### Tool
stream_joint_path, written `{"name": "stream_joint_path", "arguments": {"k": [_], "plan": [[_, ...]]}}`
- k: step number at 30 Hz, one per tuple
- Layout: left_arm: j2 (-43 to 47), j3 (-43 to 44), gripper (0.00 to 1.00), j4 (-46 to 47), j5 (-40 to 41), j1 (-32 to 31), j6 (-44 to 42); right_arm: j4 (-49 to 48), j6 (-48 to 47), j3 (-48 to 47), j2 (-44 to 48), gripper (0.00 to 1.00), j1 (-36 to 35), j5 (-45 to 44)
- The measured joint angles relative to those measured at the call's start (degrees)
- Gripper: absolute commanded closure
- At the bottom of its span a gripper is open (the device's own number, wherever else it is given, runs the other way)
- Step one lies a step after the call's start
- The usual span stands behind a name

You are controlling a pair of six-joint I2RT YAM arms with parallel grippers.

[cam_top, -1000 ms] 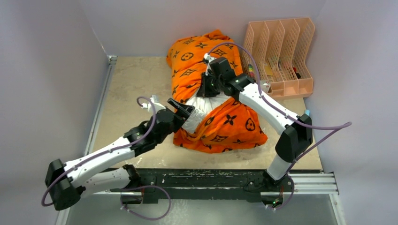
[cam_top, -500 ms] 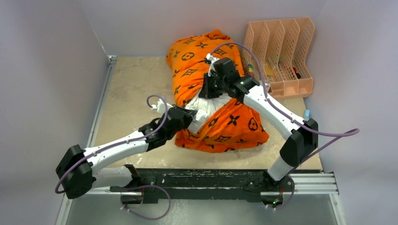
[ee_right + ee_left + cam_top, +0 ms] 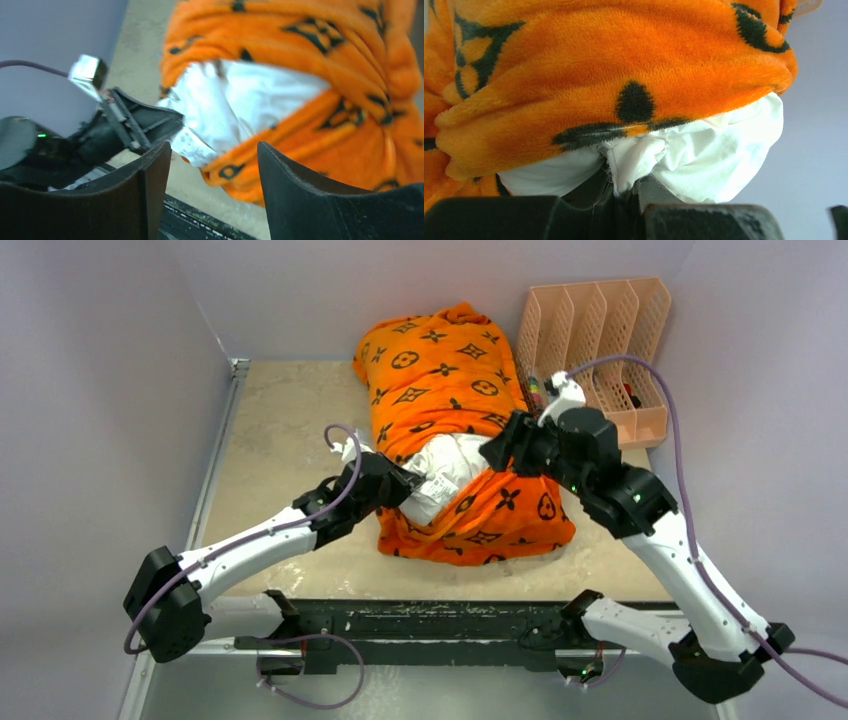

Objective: Remove the pillowcase from the pillow
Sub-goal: Remove the pillow from the pillowcase.

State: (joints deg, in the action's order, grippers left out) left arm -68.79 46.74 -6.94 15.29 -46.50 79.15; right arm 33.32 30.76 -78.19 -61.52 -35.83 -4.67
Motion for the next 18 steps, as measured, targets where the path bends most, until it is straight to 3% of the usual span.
{"name": "stream_joint_path", "arguments": {"k": [6,9,11,17,18], "plan": [[-1.77,0.55,1.0,1.7,-3.15,0.11,-1.99,2.38,10.16,14.73,4.55,0.31,0.09,-5.49],[-1.81,0.55,1.0,2.54,-4.33,0.24,-2.32,2.89,12.17,18.91,0.85,0.32,0.11,-6.43],[-1.84,0.55,1.0,2.51,-4.68,0.26,-2.51,2.8,12.31,18.56,-2.34,0.38,0.15,-6.62],[-2.21,1.16,1.0,1.11,-4.68,0.37,-3.8,1.66,10.8,16.09,-5.11,0.97,0.13,-6.4],[-2.21,1.16,1.0,1.11,-4.68,0.37,-3.82,1.68,10.51,16.09,-4.74,1.0,0.17,-6.51]]}}
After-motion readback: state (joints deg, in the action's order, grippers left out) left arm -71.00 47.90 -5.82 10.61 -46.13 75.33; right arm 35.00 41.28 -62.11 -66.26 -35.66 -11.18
